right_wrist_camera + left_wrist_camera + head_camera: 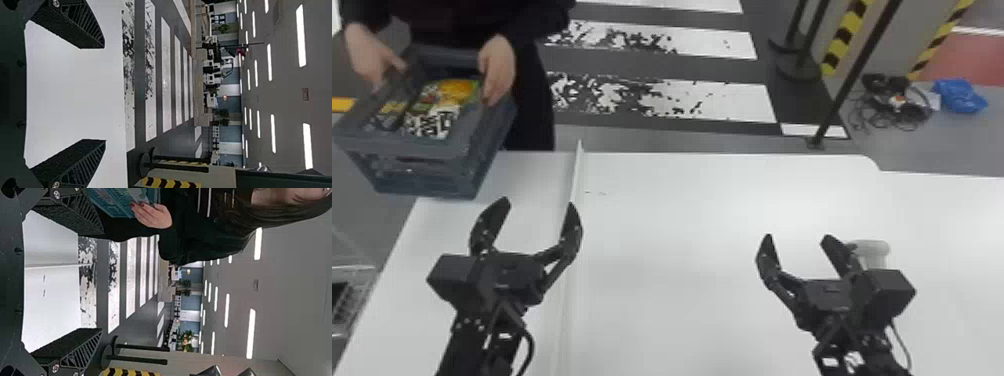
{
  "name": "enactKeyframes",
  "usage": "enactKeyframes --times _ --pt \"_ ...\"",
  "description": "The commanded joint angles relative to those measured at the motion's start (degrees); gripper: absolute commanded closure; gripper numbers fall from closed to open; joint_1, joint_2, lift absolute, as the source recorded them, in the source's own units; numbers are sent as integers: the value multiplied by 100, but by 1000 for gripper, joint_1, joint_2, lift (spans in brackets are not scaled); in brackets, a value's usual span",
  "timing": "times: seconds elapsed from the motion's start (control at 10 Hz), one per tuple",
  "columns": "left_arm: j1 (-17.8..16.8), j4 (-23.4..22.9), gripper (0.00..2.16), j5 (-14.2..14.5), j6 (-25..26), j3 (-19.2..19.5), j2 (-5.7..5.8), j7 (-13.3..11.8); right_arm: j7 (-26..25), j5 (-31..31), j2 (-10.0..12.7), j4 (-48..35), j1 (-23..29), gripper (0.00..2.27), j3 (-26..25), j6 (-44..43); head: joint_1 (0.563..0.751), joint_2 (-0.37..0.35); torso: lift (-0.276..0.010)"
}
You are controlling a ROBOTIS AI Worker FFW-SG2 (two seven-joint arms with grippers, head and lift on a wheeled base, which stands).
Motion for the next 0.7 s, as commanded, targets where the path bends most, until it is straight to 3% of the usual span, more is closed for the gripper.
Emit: enactKeyframes --times 0.0,0.6 --pt "-6 -5 110 -5 -3 -1 0 9 0 -5 2 -18 -1 53 0 0 695 -80 -29" --pt "-6 -5 110 -5 14 -1 -9 9 0 -5 -7 -10 -10 53 0 0 695 -80 -29"
